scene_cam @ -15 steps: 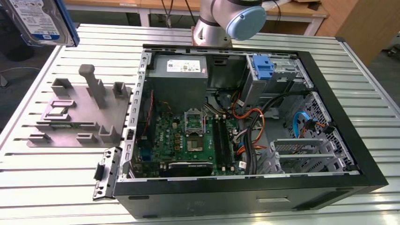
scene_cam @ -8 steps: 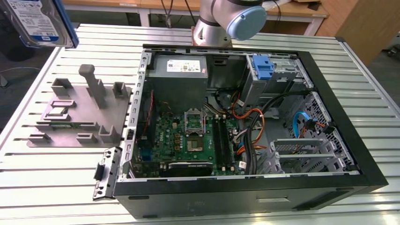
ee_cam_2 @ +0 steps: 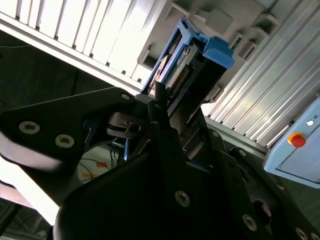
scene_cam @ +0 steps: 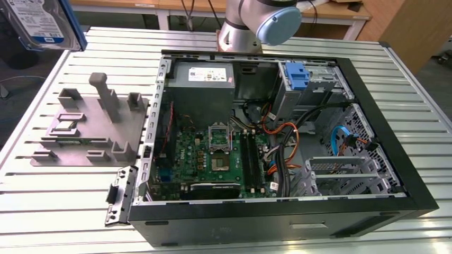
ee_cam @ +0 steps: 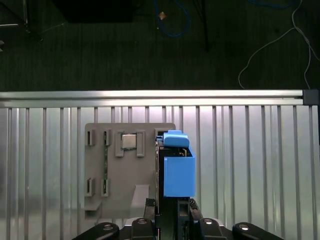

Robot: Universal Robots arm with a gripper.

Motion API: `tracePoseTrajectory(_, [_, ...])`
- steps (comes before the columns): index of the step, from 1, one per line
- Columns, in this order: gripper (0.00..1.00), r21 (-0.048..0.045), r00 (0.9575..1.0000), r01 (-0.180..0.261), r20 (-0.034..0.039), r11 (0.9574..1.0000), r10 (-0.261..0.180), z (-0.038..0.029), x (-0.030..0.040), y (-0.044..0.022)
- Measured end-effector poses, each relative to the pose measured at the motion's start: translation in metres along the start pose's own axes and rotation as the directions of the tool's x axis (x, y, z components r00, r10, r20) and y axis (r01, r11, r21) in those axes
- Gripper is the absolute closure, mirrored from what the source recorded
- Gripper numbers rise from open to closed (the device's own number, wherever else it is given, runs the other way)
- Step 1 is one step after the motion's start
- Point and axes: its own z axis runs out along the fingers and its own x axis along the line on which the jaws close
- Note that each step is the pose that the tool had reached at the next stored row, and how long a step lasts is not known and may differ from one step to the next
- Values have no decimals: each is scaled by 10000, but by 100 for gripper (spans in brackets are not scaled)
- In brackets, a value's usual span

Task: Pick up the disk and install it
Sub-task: 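Pick up the disk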

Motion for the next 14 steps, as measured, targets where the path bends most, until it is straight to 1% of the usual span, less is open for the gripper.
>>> tracePoseTrajectory(3, [65, -1, 10000, 1, 14, 10000, -1, -76, -3, 1])
tracePoseTrajectory(5, [65, -2, 10000, 0, 17, 10000, 0, -114, -5, 2])
tracePoseTrajectory(14, [65, -1, 10000, 1, 18, 10000, -1, -138, -5, 3])
